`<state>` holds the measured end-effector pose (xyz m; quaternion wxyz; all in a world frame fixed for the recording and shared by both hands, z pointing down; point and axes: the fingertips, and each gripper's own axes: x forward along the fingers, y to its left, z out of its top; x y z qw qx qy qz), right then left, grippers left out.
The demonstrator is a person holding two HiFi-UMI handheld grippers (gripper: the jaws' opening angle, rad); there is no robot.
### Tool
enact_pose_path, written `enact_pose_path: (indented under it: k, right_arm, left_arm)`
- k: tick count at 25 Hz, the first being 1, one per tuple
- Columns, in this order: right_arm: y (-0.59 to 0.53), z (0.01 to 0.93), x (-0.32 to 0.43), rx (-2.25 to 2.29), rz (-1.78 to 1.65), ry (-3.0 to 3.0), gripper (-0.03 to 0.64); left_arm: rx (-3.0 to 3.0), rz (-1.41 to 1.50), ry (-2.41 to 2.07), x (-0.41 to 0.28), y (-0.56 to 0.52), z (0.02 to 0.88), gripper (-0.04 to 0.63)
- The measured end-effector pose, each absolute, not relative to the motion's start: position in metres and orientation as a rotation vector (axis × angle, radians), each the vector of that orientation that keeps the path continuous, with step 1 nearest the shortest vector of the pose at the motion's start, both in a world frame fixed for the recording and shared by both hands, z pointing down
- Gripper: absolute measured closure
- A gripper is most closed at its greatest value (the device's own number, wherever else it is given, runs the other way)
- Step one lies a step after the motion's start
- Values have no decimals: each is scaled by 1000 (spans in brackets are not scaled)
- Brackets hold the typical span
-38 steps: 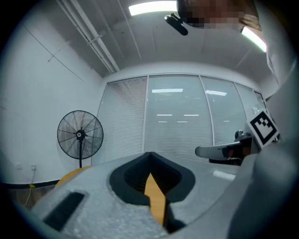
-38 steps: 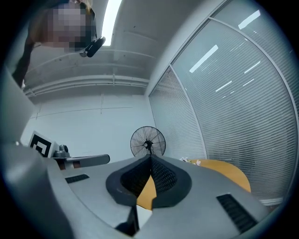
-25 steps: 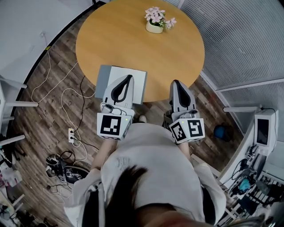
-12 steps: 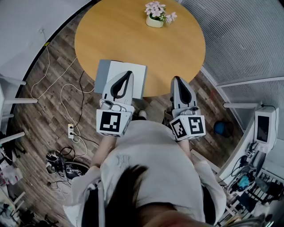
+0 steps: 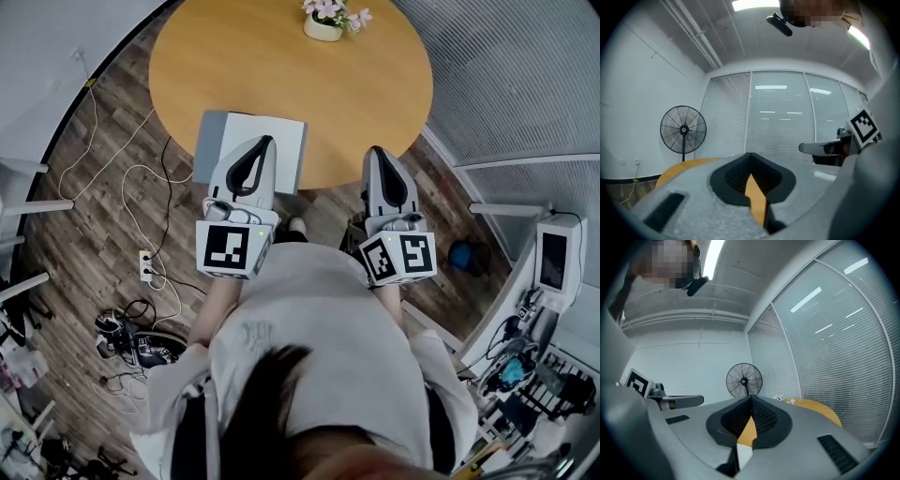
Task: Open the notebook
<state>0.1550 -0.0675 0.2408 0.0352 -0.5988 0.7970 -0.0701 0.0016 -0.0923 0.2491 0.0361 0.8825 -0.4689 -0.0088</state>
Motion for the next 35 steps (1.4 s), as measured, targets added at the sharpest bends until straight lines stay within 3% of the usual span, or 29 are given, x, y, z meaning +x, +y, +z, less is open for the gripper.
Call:
enact_pose_path:
  k: [35]
  right_arm:
    - [-80, 248, 128, -1837, -207, 2511, 615]
  left_arm:
    - [2705, -27, -1426, -10, -105, 256, 580]
